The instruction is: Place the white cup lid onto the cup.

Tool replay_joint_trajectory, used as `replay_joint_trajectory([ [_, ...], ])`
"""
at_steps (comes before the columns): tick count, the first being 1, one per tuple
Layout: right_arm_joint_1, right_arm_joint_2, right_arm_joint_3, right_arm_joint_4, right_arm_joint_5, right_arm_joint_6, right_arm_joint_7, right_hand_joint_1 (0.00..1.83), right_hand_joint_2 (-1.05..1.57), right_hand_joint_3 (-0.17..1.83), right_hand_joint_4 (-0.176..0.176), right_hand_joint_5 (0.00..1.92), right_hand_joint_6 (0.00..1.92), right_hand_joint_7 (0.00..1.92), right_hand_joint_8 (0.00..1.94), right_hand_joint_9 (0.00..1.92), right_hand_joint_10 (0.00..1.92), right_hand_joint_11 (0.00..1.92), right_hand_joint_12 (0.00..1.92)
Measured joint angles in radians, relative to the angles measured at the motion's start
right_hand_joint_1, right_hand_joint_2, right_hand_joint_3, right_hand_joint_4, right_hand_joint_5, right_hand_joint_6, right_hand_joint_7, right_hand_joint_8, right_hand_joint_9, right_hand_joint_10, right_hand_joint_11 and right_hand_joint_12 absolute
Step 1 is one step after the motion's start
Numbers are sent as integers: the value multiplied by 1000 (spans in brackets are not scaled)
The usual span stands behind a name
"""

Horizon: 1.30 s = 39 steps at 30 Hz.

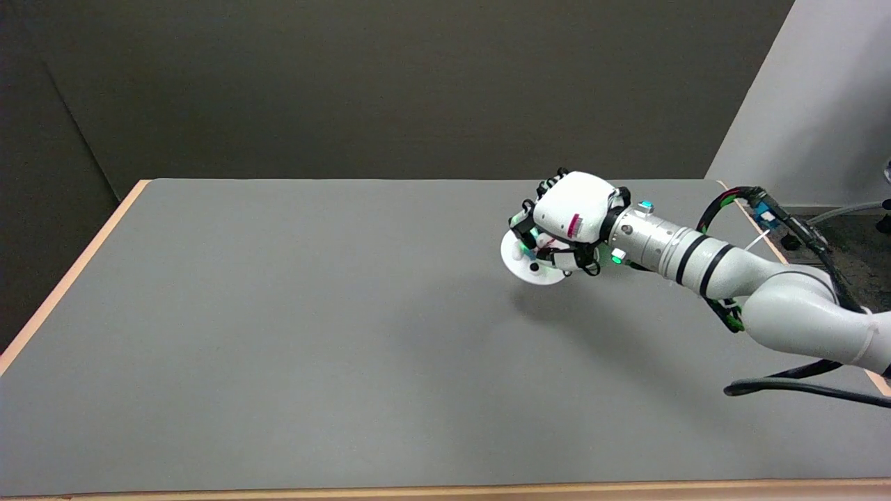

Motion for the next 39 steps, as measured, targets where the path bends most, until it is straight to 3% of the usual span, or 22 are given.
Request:
replay_joint_trajectory([
  [39,139,71,47,49,4,-165,99,952,1073,242,176,829,1233,1093,487,1097,459,863,1033],
])
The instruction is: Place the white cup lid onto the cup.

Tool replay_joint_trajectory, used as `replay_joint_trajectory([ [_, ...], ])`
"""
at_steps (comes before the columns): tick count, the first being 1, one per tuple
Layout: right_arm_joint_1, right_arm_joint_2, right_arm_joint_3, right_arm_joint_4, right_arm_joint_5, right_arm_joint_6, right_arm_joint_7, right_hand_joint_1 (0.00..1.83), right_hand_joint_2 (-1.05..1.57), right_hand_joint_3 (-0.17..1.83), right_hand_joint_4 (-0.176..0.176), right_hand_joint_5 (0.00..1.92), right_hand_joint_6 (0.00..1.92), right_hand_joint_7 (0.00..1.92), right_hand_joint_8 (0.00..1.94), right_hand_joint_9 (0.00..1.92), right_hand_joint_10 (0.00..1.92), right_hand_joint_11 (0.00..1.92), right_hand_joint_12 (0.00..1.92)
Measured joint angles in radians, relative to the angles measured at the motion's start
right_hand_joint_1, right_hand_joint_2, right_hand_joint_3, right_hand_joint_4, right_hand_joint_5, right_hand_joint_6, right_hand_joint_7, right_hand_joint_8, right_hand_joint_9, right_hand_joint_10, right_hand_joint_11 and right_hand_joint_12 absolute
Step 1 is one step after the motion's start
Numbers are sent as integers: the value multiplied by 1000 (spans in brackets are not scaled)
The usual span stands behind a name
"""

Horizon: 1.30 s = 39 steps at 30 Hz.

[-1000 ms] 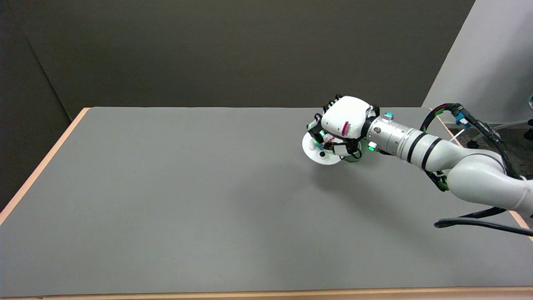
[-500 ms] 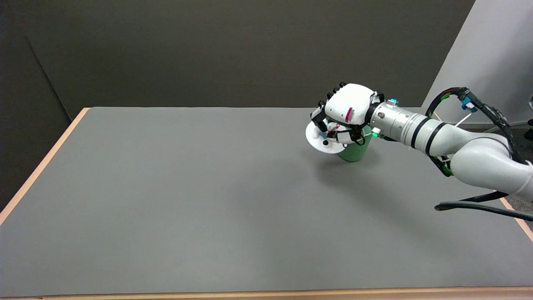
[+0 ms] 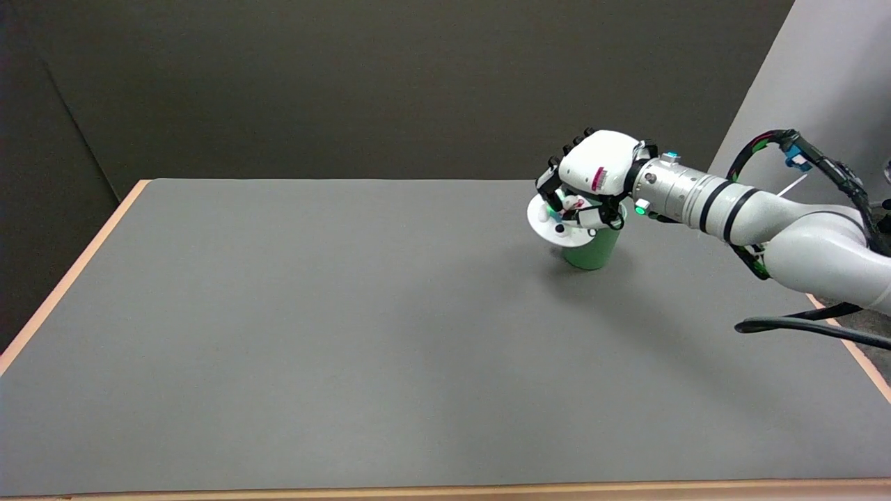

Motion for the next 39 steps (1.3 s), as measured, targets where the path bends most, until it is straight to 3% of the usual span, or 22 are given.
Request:
replay_joint_trajectory([
  [12,45,21,-15,34,0,-13,13,953,1072,241,176,831,1230,1092,487,1098,460,859,1044],
  [39,276,41,-213,145,0,-43,46,951,1073,245,176,827,1238,1090,494,1096,457,887,1012],
])
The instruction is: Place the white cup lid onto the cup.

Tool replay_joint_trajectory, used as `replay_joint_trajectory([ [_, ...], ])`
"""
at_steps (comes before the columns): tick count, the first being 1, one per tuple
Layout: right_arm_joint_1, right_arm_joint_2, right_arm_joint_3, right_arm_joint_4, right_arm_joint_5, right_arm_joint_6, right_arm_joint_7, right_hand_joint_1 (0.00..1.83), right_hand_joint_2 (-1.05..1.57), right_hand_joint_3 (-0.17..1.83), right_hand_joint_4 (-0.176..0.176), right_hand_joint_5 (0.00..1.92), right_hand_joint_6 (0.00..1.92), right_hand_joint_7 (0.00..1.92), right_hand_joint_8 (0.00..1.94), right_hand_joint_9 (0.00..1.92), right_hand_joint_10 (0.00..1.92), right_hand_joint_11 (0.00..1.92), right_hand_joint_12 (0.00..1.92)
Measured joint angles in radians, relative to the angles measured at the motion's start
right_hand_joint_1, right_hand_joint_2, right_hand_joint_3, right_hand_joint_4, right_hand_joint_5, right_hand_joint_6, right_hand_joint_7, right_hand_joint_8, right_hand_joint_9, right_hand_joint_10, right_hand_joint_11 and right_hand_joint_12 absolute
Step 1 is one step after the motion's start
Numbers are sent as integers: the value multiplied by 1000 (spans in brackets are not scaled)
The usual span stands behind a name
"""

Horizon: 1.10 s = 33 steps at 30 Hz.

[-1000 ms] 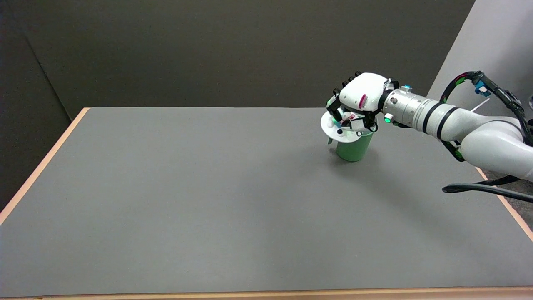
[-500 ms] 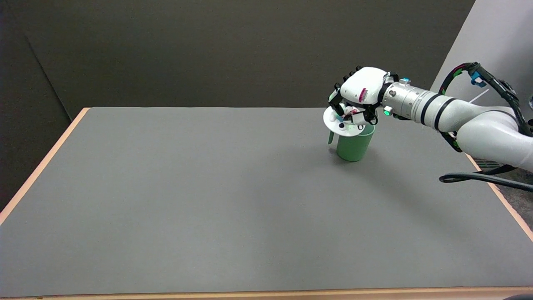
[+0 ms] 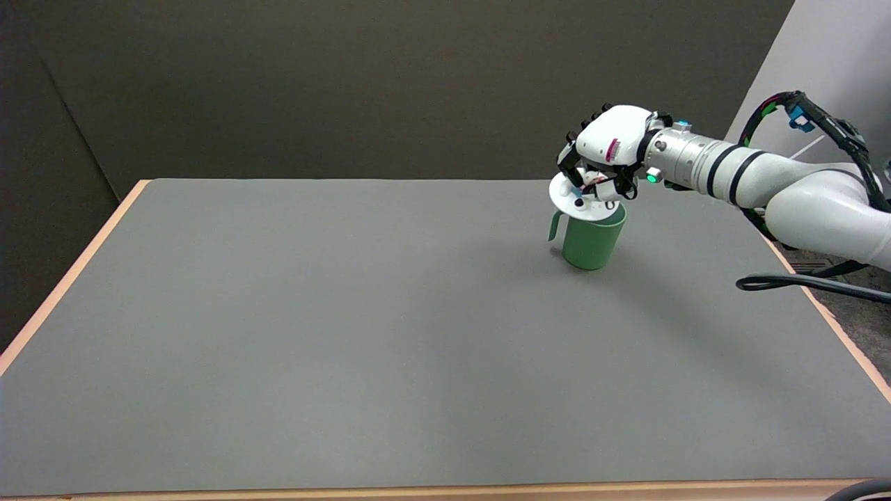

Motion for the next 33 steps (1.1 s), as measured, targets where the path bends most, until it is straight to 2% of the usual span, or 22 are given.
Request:
replay_joint_trajectory([
  [33,36,40,-33,26,-8,-37,19,951,1072,247,176,827,1238,1092,496,1099,458,881,1052],
])
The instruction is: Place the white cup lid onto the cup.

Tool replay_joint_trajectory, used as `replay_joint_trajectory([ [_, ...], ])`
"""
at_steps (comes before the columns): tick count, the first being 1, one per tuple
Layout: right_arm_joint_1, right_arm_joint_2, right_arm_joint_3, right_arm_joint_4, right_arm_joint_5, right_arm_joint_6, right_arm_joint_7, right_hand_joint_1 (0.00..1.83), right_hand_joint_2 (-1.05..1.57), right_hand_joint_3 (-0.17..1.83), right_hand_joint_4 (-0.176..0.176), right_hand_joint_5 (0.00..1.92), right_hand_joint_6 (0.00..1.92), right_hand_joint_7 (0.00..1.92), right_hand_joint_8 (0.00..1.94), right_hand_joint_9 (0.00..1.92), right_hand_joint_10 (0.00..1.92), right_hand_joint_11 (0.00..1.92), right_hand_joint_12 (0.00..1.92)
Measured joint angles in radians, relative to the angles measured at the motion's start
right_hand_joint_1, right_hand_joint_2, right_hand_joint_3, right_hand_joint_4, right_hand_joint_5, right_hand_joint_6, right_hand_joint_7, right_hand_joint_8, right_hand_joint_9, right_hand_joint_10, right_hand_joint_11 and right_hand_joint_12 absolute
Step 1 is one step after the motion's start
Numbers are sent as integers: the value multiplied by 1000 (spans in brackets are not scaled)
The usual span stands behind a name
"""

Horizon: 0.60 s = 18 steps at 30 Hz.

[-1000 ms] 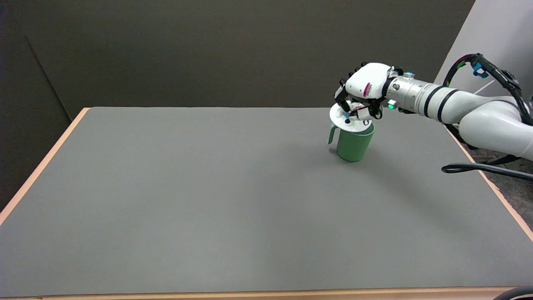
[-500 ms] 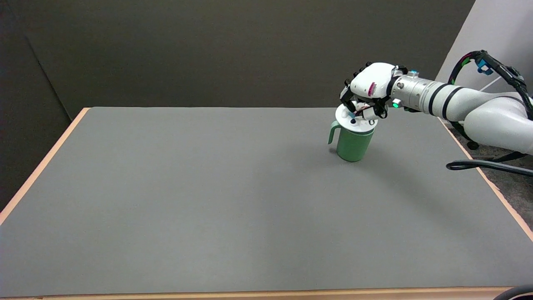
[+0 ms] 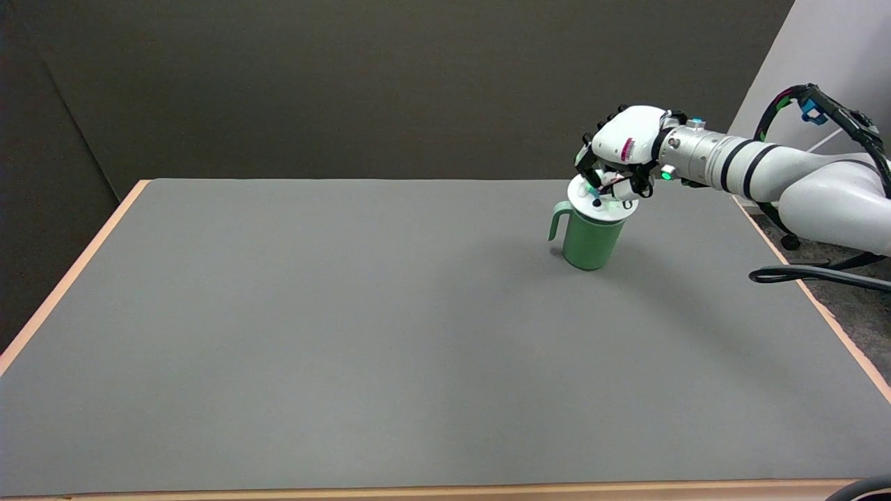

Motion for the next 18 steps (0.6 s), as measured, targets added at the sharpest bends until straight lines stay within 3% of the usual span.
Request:
replay_joint_trajectory([
  [18,1,0,-11,10,-1,8,1,951,1072,246,176,828,1237,1093,495,1099,459,877,1064],
])
